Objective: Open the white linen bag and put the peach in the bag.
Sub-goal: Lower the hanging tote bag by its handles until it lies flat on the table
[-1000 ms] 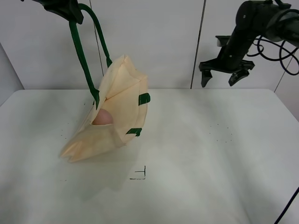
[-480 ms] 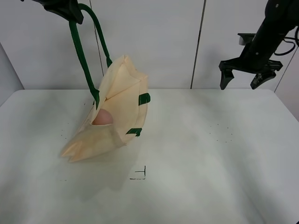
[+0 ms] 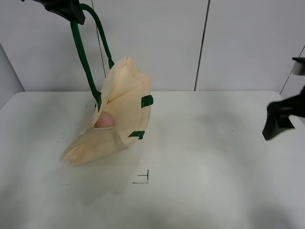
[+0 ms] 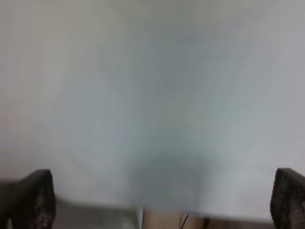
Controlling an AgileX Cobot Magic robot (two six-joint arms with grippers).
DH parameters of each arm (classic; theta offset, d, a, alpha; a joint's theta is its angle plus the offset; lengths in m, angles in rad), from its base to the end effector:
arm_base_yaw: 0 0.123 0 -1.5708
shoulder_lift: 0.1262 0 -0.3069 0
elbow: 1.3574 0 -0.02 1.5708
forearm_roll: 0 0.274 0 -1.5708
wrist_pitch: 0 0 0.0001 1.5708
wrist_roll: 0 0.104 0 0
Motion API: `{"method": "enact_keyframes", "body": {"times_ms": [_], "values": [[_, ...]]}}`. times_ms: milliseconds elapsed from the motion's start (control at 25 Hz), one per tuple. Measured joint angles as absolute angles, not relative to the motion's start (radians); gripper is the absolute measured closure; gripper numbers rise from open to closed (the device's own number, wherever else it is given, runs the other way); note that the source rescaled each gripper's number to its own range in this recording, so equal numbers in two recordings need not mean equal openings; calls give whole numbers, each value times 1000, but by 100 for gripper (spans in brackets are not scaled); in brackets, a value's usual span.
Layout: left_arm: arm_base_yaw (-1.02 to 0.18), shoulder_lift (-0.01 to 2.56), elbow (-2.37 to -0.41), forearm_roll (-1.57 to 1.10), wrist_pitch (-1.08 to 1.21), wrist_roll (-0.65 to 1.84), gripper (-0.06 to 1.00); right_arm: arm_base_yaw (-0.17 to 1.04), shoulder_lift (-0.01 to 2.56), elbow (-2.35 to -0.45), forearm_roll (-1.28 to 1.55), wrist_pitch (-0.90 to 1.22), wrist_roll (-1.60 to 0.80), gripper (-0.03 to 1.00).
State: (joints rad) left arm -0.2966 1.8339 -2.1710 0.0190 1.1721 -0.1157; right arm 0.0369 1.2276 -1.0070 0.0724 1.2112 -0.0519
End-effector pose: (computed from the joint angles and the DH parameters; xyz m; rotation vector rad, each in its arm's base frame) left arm 0.4157 -0.1251 0.4672 0.2098 2.3161 -0.1842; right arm 0.2310 0.0156 0.3050 -0.1034 2.9115 0.1005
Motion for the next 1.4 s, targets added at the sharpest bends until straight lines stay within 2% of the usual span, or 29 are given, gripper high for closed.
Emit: {"method": "enact_keyframes", "body": {"times_ms": [320,640,800,1080,1400], "values": [[-297,1834,-2171,19,1172,-117,94,37,612,-593,49,1177,-52,-3],[-297,1834,-2171,17,1172,-117,94,37,96,-501,36,1037,-41,-3],[-297,1834,-2171,15,1172,-117,94,37,-1,-498,0,1030,12,-3],[-297,1844,-2162,12,1172,-117,94,37,-4,-498,-7,1030,23,-3],[-297,2001,-2036,-57,1140,-118,94,37,-4,-498,-7,1030,23,-3]]}}
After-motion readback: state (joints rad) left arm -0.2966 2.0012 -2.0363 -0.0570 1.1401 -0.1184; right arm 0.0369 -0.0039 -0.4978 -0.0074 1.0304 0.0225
